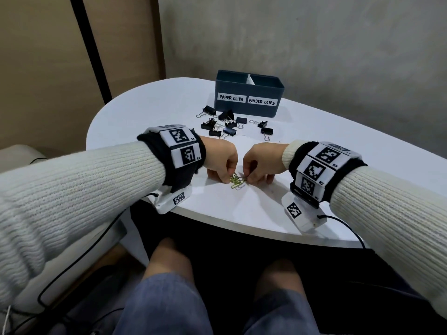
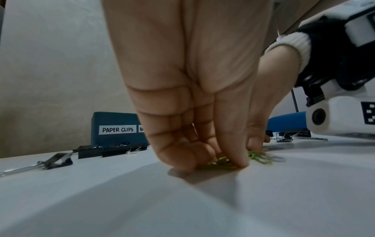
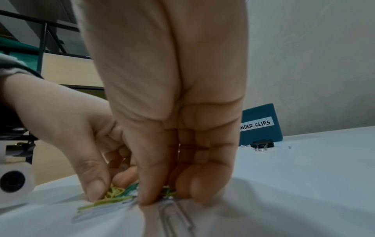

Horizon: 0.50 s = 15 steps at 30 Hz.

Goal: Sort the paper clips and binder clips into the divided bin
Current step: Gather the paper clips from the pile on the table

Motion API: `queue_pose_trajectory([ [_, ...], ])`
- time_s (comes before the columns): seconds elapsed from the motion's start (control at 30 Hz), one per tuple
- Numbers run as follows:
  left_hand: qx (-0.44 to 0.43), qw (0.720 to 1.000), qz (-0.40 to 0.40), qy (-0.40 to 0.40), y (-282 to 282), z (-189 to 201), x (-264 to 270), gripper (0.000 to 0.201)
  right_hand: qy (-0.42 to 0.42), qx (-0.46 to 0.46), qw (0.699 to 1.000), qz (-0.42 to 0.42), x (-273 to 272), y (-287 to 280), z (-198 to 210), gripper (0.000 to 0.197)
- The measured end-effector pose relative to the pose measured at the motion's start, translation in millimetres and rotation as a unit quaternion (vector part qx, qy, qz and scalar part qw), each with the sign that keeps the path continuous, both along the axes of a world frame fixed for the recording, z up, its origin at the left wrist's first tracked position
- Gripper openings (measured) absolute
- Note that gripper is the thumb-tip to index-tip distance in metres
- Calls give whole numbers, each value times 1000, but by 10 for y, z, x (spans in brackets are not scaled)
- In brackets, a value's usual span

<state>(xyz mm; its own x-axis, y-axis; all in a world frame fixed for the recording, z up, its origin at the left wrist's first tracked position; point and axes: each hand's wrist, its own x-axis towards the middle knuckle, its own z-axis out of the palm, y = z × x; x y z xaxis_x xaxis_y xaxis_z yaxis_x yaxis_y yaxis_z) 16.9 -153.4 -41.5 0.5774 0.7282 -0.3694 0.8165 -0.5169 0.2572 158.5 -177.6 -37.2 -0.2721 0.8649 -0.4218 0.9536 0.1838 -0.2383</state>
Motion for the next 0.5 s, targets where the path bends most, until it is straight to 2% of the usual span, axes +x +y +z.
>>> queue_pose_trajectory([
  [0.1, 31, 999, -15, 13, -13, 8, 2, 9, -29, 8, 1000, 10, -2, 6, -10, 18],
  [0.27, 50, 998, -32, -5, -39, 48, -3, 9, -46, 27, 998, 20, -7, -19, 19, 19],
  [0.4, 45, 998, -21, -45, -60, 103, -10, 17, -34, 40, 998, 19, 6, -45, 48, 14],
  [0.5, 16, 998, -8, -61, -87, 117, -5, 33, -27, 36, 999, -2, 67, -64, 98, 17],
])
